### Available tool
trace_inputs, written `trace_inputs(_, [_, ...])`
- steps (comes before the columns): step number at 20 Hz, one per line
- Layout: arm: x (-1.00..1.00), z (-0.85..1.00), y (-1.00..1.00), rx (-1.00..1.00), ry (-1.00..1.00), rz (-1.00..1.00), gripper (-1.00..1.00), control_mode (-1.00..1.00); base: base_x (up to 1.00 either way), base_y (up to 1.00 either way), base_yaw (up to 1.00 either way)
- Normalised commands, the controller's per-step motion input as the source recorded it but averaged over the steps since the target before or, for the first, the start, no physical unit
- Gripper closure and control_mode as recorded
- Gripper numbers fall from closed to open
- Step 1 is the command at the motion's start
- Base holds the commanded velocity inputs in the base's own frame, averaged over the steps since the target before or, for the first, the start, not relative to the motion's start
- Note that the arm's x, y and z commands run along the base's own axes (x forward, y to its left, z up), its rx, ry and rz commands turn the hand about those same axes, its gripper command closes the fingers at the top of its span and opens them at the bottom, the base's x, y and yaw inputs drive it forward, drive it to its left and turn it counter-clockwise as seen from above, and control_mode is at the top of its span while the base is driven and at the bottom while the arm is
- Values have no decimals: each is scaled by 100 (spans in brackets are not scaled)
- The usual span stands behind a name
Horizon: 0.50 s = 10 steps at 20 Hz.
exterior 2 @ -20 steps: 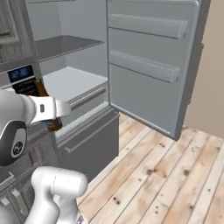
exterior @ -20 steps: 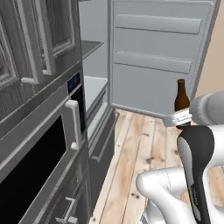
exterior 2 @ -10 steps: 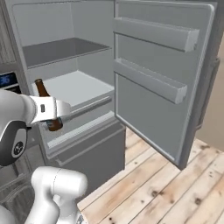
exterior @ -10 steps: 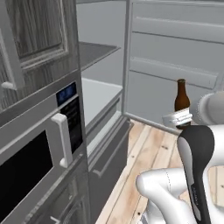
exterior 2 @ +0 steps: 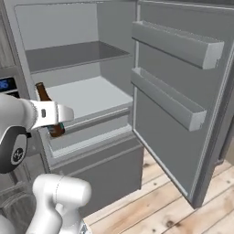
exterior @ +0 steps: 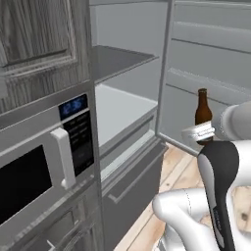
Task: Place the beer on the top shelf of the fridge to keep it out of children's reach, and place the apple and lemon wedge on lower shelves for easy access.
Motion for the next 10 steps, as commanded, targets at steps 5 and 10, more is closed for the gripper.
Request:
trace_inputs(5, [0,0,0,0,0,0,100,100,22,-59,38])
trace_inputs(10, [0,0,0,0,0,0,100,100,27,-38,37])
